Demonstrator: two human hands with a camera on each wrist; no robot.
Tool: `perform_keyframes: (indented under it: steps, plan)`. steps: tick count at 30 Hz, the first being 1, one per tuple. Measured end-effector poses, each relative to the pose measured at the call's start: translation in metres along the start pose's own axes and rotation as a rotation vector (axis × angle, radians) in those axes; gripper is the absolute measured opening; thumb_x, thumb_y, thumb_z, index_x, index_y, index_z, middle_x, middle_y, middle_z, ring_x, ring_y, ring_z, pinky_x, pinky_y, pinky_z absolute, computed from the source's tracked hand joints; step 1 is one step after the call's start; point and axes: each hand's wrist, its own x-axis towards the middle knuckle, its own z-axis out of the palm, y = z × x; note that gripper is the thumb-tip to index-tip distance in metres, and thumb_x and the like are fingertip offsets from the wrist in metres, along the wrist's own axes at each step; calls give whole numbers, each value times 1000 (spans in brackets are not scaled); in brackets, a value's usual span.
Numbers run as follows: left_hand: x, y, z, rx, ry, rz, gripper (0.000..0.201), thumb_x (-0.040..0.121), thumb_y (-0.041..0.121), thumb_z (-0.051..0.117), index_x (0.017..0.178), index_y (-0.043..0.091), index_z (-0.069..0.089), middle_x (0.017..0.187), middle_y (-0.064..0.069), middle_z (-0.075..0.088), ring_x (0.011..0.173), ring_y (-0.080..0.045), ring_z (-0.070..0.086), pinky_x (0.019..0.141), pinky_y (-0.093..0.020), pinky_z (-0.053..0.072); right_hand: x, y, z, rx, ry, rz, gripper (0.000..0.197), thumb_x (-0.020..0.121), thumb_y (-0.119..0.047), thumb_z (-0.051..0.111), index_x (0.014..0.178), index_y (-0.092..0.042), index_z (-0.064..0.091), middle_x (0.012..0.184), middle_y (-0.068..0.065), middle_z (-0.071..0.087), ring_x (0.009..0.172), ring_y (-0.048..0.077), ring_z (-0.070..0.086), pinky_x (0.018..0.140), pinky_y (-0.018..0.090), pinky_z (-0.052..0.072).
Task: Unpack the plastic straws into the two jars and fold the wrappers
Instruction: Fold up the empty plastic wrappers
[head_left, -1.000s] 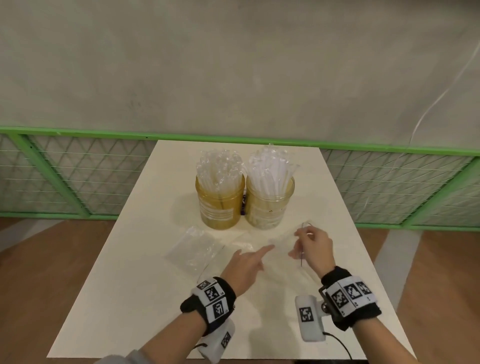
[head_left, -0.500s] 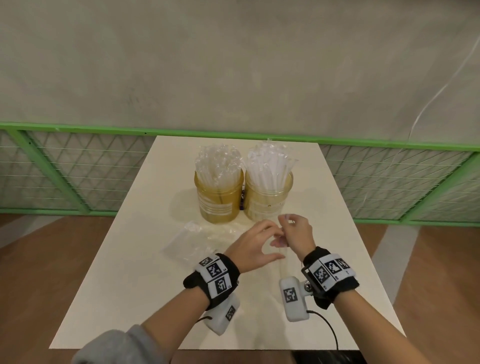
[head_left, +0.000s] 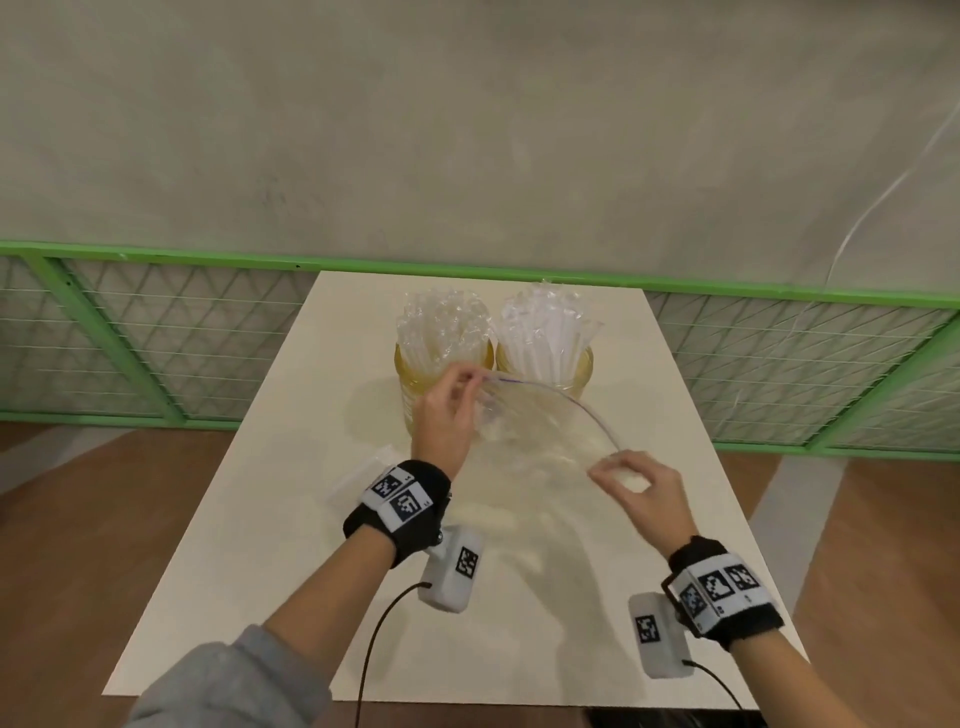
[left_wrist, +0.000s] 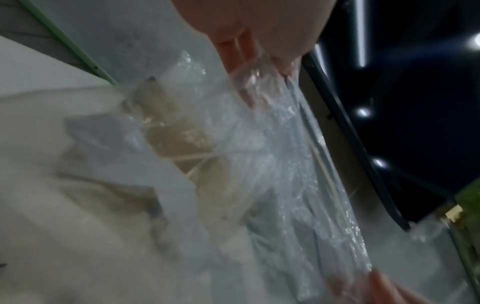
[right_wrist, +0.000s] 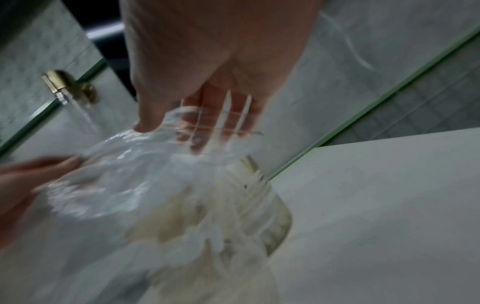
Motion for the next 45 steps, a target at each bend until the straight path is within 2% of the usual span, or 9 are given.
perform_keyframes:
  steps: [8,13,17,21,25,30,36,40,45]
  plan:
    - [4,-6,-5,28,139,-60,10,95,11,46,95,14,56,71,13,53,50,-13,45,50,-34,43,19,2,-27,-314,218,-345,25,83,-34,58,74,-13,68,91,-4,63,96,12,51,90,31,37]
    - [11,-2,-13,13,97,-114,13,98,14,41,92,22,49,59,3,46,44,-19,43,41,-37,44,35,-6,-31,-46,108,-57,36,76,-62,58,75,-27,52,93,-15,65,88,-3,60,82,14,42]
    - [5,-4,-13,-86,150,-257,21,99,12,36,85,25,45,57,0,47,33,-6,40,32,-20,33,45,-14,-28,254,252,85,47,75,-35,73,108,-18,43,88,0,59,83,2,60,79,21,46]
    - [3,-5,-8,-182,224,-390,13,100,9,32,93,15,42,60,-2,49,31,-4,42,32,-19,36,17,5,20,440,-207,469,79,63,-53,67,130,-32,31,113,0,59,106,15,55,89,30,42]
    - [10,-6,-19,-169,280,-411,11,100,9,32,96,12,42,62,-3,51,29,-4,42,31,-18,35,4,16,40,219,-210,405,22,79,-16,74,76,-15,52,54,-7,48,52,-1,48,58,15,37]
    - [13,-29,-41,-80,372,-417,10,100,15,34,96,14,42,72,-11,57,35,-8,53,40,-23,46,6,30,13,210,-209,332,41,76,-34,74,43,-16,59,48,2,38,50,11,33,53,20,28]
    - [-5,-25,-36,-277,-39,-685,82,80,71,42,145,30,14,135,-9,49,114,-26,55,104,-46,41,7,29,13,297,-2,309,50,95,-21,52,46,-18,47,52,-4,50,55,7,47,68,23,39]
    - [-33,-14,-31,-112,-619,-786,86,70,81,39,128,18,46,113,-10,64,94,-23,67,93,-41,49,4,18,15,313,37,253,43,97,-26,48,60,-5,43,54,6,41,48,10,42,52,21,38]
    - [-37,0,-35,-353,-646,-886,69,87,64,27,102,8,64,91,-13,72,86,-30,67,76,-34,56,2,14,14,85,236,227,41,94,-33,52,59,-12,45,54,1,36,51,11,31,50,19,27]
